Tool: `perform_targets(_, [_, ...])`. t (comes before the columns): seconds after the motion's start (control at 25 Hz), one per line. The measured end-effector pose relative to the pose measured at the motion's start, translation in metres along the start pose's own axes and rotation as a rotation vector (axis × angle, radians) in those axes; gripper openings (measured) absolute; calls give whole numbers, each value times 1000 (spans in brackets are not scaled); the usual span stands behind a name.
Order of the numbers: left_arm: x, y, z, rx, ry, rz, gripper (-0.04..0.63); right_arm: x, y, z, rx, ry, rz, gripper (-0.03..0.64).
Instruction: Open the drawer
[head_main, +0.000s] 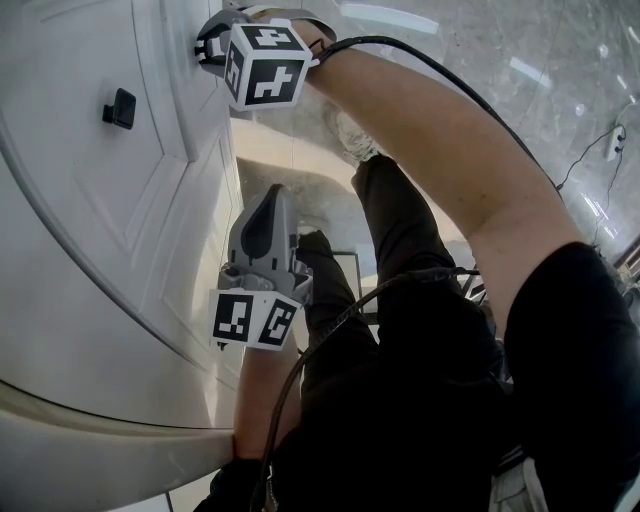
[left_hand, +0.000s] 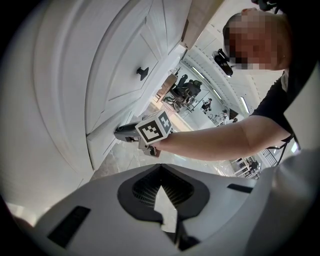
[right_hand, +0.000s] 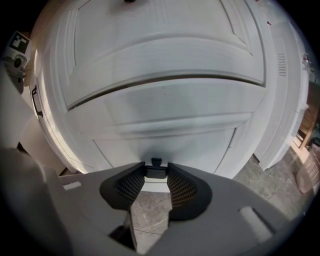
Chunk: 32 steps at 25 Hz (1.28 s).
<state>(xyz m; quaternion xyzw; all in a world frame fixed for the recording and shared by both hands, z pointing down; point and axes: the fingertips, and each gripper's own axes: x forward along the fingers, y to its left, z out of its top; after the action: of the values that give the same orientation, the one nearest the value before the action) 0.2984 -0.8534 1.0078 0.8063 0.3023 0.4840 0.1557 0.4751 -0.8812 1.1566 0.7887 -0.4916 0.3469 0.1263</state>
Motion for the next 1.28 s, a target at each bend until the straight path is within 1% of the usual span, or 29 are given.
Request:
perform_targets(0.28, [0, -1, 5, 13, -10, 1, 0, -21, 3, -22, 22, 9, 3, 138])
perform_targets(0.48, [1, -5, 6, 25, -15, -12, 0, -34, 5, -36, 53, 11, -13, 138])
perform_targets(0.68, [0, -6, 7, 35, -17, -14, 0, -44, 5, -45, 47, 20, -18, 138])
perform_targets(0.96, [1, -9, 8, 45, -20, -23, 0, -60, 7, -61, 77, 30, -36, 138])
perform_targets(1.28, [2, -11, 9, 61, -20, -26, 0, -74, 8, -74, 77, 38, -38, 138])
